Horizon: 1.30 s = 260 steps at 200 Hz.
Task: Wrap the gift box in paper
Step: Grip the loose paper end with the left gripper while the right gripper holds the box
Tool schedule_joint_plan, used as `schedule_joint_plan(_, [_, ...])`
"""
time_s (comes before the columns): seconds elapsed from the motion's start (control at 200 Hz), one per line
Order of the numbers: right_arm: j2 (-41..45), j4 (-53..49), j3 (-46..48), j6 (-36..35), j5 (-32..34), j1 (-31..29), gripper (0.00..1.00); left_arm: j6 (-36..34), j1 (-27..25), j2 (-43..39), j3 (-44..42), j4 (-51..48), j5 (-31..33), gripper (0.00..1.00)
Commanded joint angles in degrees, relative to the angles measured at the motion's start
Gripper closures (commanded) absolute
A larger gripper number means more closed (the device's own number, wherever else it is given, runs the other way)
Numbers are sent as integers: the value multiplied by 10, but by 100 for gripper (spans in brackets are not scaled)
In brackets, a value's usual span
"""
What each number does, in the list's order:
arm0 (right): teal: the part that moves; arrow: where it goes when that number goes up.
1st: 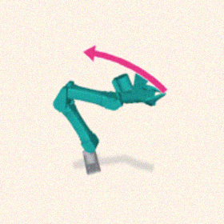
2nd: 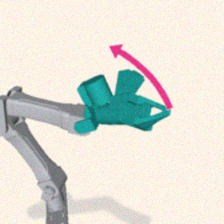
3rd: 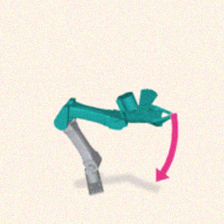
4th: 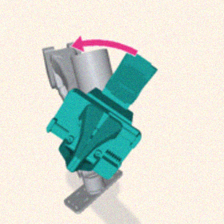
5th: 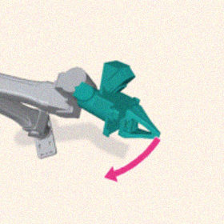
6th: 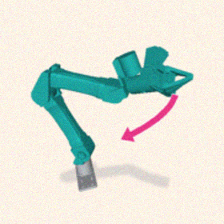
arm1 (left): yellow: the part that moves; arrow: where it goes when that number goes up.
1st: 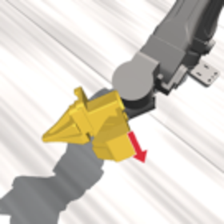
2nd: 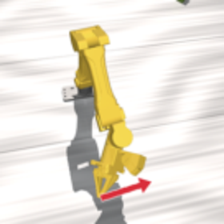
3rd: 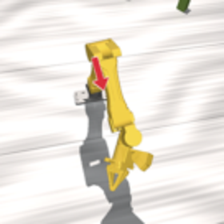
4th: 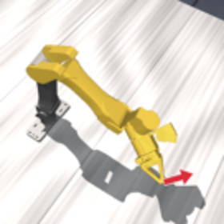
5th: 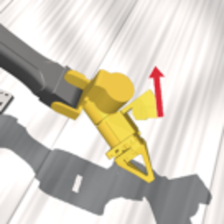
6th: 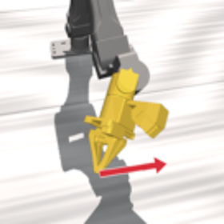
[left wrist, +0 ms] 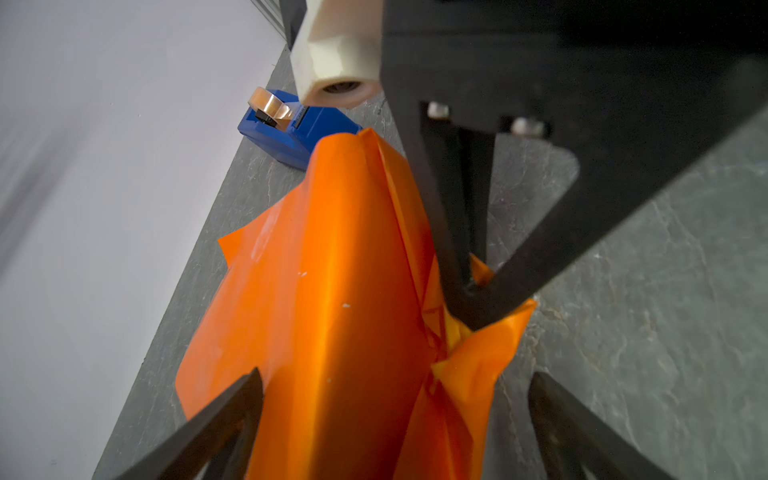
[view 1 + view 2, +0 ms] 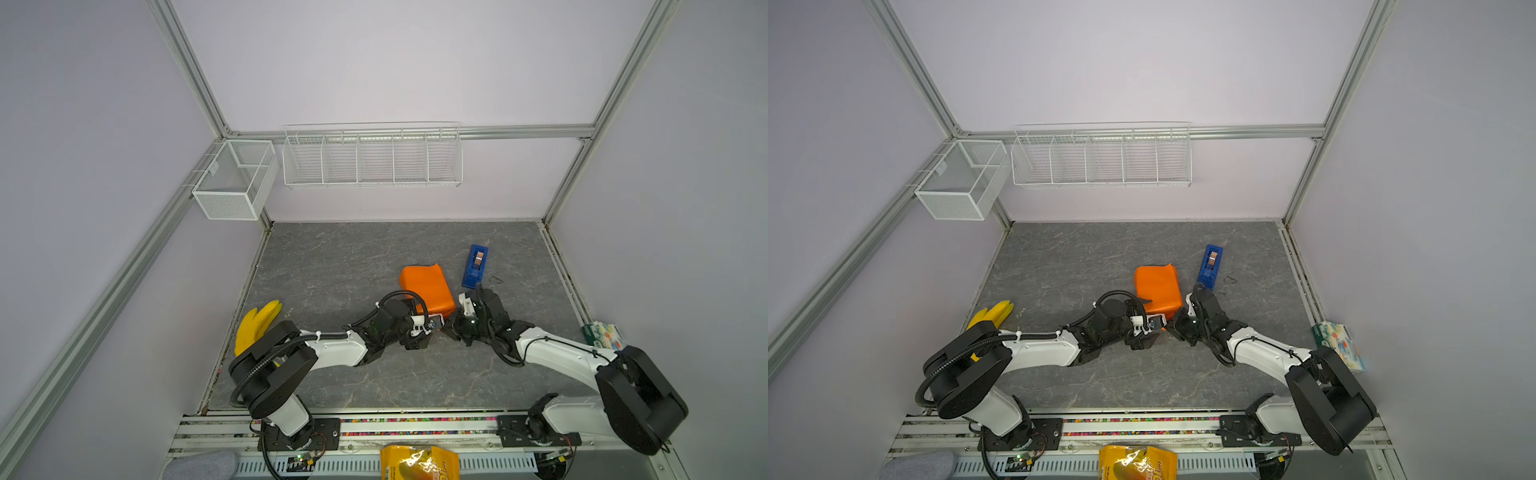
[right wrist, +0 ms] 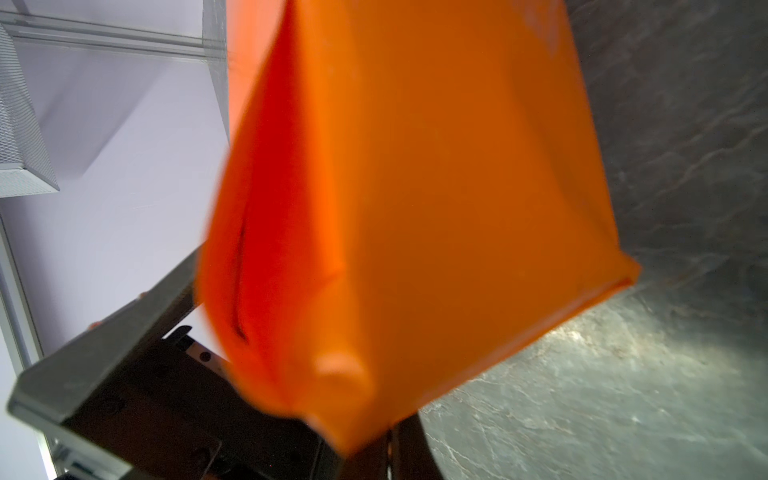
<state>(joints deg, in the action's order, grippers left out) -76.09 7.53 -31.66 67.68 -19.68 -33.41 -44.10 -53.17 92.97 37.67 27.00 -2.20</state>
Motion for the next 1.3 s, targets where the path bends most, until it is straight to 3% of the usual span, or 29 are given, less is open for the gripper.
schedule_joint_plan(0.0, [-9,10,-8,7,-8,4,93,-38,-4,20,-1,36,44,1])
schedule_joint_plan(0.245, [-8,11,-3,8,-10,3,93,-47,-4,53,4,67,64,0])
schedule_joint_plan(0.405, [-6,10,-1,8,-12,3,93,-37,-4,60,13,51,65,6])
schedule_joint_plan(0.68, [54,-86,-6,-33,26,8,76,-18,-4,69,27,20,65,12])
schedule_joint_plan(0.905, [96,-136,12,-56,55,21,70,-8,-4,69,32,7,63,17])
schedule_joint_plan(1.065, [74,-105,25,-55,41,22,72,1,-3,65,31,7,63,24])
schedule_joint_plan(1.295, [15,-23,28,-49,6,20,84,8,2,57,36,-13,48,32])
